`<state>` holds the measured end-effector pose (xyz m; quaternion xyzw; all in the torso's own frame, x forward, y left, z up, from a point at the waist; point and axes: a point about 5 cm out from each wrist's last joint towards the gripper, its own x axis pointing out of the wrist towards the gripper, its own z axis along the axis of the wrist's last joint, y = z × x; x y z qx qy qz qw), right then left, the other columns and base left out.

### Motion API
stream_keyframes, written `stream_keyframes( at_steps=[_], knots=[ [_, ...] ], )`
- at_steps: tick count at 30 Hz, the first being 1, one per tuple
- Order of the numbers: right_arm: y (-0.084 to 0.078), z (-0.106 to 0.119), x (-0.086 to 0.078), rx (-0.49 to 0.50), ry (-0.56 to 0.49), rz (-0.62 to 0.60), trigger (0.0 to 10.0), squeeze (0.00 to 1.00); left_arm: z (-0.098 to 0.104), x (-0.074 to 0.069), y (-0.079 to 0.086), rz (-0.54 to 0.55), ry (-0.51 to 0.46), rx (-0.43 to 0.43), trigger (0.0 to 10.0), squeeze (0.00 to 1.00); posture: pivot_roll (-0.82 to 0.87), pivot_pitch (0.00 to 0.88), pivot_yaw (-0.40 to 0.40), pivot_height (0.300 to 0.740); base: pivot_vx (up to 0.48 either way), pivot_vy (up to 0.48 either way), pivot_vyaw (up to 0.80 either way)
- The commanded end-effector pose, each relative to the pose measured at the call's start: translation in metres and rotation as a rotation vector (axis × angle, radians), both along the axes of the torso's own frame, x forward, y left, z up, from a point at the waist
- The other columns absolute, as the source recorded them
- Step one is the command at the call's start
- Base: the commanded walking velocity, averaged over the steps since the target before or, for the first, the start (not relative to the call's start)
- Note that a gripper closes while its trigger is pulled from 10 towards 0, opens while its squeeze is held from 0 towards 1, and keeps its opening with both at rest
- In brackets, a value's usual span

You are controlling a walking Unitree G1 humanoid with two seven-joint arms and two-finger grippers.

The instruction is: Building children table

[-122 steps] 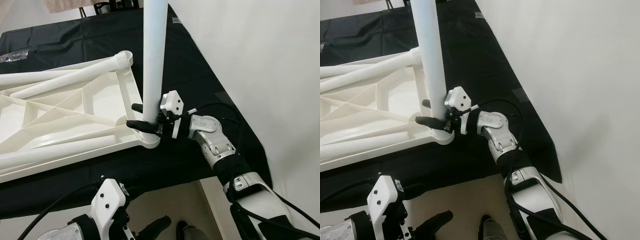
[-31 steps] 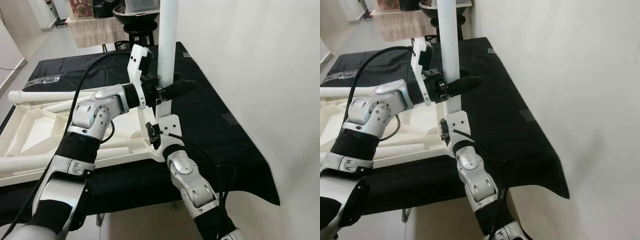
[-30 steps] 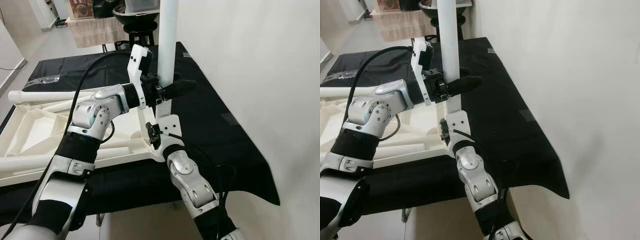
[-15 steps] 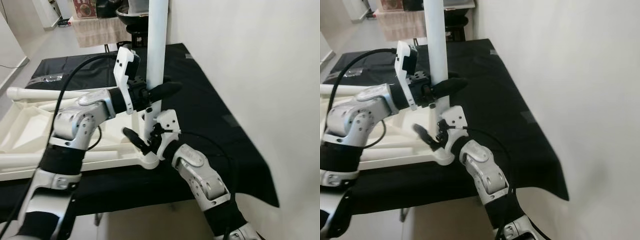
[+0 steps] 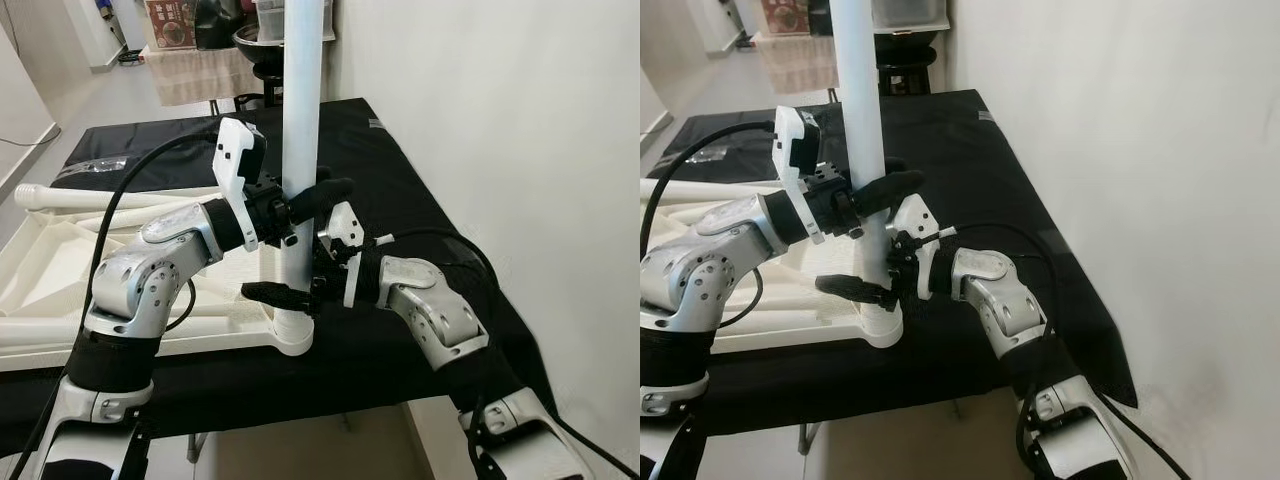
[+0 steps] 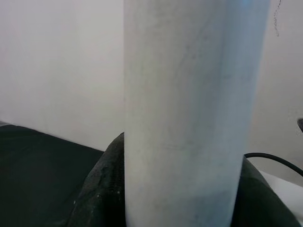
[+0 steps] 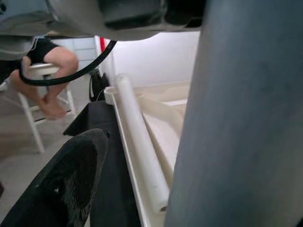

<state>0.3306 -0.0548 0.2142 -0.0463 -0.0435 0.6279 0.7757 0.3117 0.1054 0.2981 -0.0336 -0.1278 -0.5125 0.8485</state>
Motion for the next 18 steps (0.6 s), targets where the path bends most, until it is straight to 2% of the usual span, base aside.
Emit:
stream_keyframes(
  at_steps=[1, 2, 3, 4, 5, 6, 10, 14, 17, 18],
  knots=[
    [0.001, 0.001, 0.003, -0.011, 0.022, 0.023, 10.0, 0.0, -0.011, -0.006, -0.008, -0.052, 0.038, 0.011, 0.0, 0.0, -0.03, 0.07, -0.015, 0.74, 0.0, 0.0, 0.0],
    [0.001, -0.005, 0.006, -0.036, 0.043, 0.029, 4.5, 0.0, -0.011, -0.007, -0.009, -0.051, 0.034, 0.006, 0.0, 0.0, -0.03, 0.07, -0.016, 0.74, 0.0, 0.0, 0.0],
    [0.001, -0.005, 0.006, -0.036, 0.043, 0.029, 4.5, 0.0, -0.011, -0.007, -0.009, -0.051, 0.034, 0.006, 0.0, 0.0, -0.03, 0.07, -0.016, 0.74, 0.0, 0.0, 0.0],
    [0.0, -0.013, 0.01, -0.066, 0.059, 0.015, 0.4, 0.0, -0.011, -0.009, -0.01, -0.052, 0.031, 0.001, 0.0, 0.0, -0.03, 0.07, -0.018, 0.74, 0.0, 0.0, 0.0],
    [0.0, -0.013, 0.01, -0.066, 0.059, 0.015, 0.4, 0.0, -0.011, -0.009, -0.01, -0.052, 0.031, 0.001, 0.0, 0.0, -0.03, 0.07, -0.018, 0.74, 0.0, 0.0, 0.0],
    [-0.002, -0.022, 0.016, -0.107, 0.076, -0.026, 0.0, 0.0, -0.01, -0.01, -0.011, -0.055, 0.027, -0.006, 0.0, 0.0, -0.03, 0.071, -0.017, 0.74, 0.0, 0.0, 0.0],
    [-0.004, -0.029, 0.022, -0.141, 0.09, -0.086, 0.0, 0.0, -0.01, -0.011, -0.011, -0.056, 0.023, -0.007, 0.0, 0.0, -0.03, 0.07, -0.018, 0.74, 0.0, 0.0, 0.0],
    [-0.005, -0.03, 0.023, -0.145, 0.089, -0.102, 0.0, 0.0, -0.01, -0.011, -0.011, -0.052, 0.021, -0.007, 0.0, 0.0, -0.03, 0.07, -0.017, 0.74, 0.0, 0.0, 0.0],
    [-0.007, -0.032, 0.027, -0.143, 0.08, -0.158, 0.0, 0.0, -0.01, -0.009, -0.01, -0.032, 0.018, -0.019, 0.0, 0.0, -0.03, 0.068, -0.017, 0.74, 0.0, 0.0, 0.0],
    [-0.008, -0.032, 0.029, -0.138, 0.079, -0.187, 0.0, 0.0, -0.01, -0.007, -0.009, -0.002, 0.013, -0.029, 10.0, 1.0, -0.03, 0.068, -0.017, 0.74, 0.0, 0.0, 0.0]
  ],
)
